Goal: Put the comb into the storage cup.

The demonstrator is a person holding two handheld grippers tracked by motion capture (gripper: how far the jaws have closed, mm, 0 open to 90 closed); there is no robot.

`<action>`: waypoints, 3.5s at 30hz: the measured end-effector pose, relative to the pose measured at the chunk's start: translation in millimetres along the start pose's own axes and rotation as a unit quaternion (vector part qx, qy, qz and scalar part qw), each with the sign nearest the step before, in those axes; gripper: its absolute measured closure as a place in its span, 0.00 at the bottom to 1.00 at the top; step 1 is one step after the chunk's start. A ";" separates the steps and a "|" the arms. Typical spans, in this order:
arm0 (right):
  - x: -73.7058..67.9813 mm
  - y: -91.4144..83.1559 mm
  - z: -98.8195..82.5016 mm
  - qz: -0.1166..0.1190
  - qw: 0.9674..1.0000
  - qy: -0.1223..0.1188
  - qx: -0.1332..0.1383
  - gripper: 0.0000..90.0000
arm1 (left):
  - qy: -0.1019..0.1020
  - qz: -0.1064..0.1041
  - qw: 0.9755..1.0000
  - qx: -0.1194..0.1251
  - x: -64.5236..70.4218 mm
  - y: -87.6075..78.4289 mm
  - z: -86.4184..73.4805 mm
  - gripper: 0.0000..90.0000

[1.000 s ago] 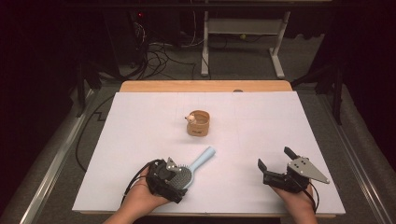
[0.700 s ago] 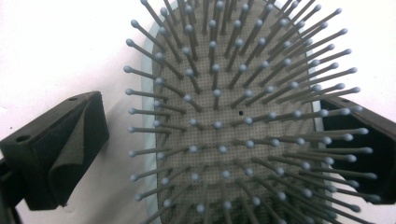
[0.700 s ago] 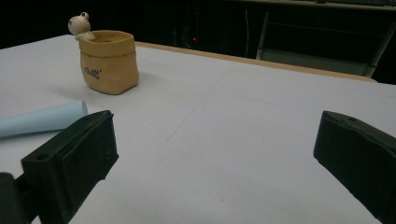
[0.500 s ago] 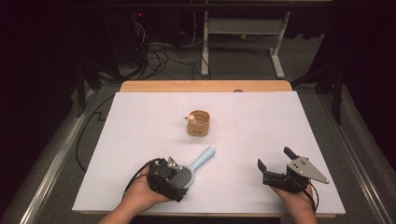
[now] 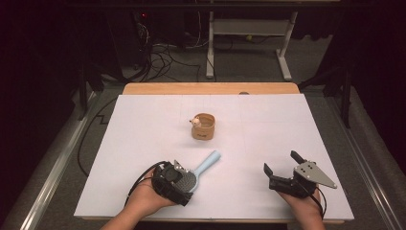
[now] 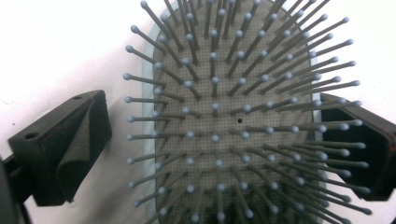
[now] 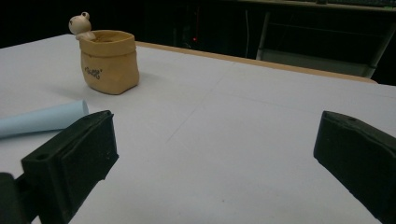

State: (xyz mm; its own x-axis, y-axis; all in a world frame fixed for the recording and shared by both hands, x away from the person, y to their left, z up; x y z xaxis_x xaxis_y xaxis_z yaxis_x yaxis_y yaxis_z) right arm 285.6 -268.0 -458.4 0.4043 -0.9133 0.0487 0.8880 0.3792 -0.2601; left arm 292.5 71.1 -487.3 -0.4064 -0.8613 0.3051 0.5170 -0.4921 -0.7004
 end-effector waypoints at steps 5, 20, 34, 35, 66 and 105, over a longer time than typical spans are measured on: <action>0.1 0.0 -0.1 0.000 1.000 0.000 0.000 0.00 | -0.002 0.000 1.000 0.003 -0.3 -1.3 1.2 0.09; -0.2 0.4 -0.4 -0.001 1.000 0.002 -0.002 0.00 | 0.008 0.000 1.000 -0.006 -0.7 -3.8 4.5 0.22; 0.0 0.6 -1.0 -0.001 1.000 0.004 -0.003 0.00 | 0.012 -0.011 1.000 -0.014 -2.3 -4.7 5.1 0.22; 0.1 0.6 -1.0 -0.001 1.000 0.004 -0.003 0.00 | 0.013 -0.012 1.000 -0.013 -2.5 -4.8 5.0 0.22; 0.8 0.1 -0.9 -0.002 1.000 0.002 -0.001 0.00 | 0.032 -0.036 0.999 0.007 -4.1 -12.7 3.8 0.23; -14.9 20.6 9.3 0.018 1.000 -0.021 -0.005 0.01 | 0.052 -0.061 0.997 0.002 -1.1 -32.0 33.7 0.23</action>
State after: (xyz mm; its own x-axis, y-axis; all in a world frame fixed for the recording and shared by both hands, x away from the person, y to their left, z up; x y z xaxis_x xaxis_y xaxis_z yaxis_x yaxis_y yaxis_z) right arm 299.9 -245.2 -455.4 0.4451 -0.8919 0.0802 0.8706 0.4101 -0.2718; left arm 301.8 83.5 -443.5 -0.5423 -0.7772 0.3191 0.4614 -0.5930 -0.6600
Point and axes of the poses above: each handheld gripper's, and its own axes: y roughly forward along the jaws, z roughly out of its top, x roughly to its right, the point moved 1 cm from there along y, roughly forward along the jaws
